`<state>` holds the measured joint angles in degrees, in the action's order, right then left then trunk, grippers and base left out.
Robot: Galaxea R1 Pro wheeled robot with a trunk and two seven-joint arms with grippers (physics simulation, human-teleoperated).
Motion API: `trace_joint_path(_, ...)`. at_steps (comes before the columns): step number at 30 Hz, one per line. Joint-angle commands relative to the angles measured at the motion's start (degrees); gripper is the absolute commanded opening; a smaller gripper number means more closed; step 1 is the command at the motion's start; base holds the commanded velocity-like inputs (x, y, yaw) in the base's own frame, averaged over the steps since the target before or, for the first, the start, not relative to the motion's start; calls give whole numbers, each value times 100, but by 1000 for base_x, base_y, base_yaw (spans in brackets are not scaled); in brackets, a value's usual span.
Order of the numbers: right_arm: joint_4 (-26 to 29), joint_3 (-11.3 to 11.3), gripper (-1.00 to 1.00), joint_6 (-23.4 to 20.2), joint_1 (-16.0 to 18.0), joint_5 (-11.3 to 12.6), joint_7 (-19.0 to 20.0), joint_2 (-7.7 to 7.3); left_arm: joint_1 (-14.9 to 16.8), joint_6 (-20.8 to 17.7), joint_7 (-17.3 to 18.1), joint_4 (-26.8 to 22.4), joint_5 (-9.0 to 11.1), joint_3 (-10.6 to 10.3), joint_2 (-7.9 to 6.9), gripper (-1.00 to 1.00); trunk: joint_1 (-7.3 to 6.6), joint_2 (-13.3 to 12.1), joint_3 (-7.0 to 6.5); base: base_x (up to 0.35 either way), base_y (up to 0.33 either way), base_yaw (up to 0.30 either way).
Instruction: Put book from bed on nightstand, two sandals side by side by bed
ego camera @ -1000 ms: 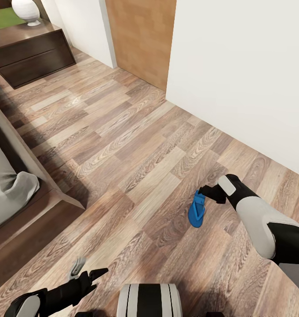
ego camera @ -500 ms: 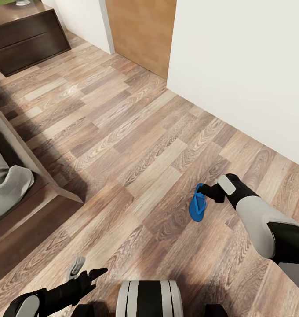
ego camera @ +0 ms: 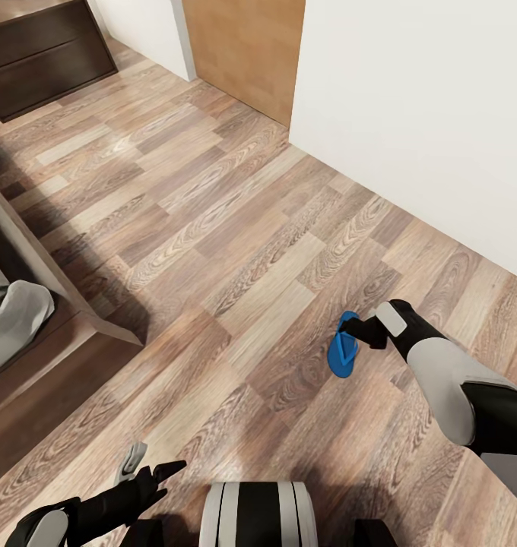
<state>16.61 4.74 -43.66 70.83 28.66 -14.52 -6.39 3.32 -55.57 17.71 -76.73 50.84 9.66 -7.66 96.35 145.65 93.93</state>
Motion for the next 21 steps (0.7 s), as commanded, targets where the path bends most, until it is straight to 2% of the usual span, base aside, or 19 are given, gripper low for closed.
trace_joint_path(1,9,27,100,-15,0,52,-49,10,2,-25,52,0,-36,9,1,100,-1,1,3,0,0,0)
trace_joint_path(21,9,27,100,-11,4,52,-42,65,2,-24,83,0,-38,9,1,100,-1,1,3,0,0,0)
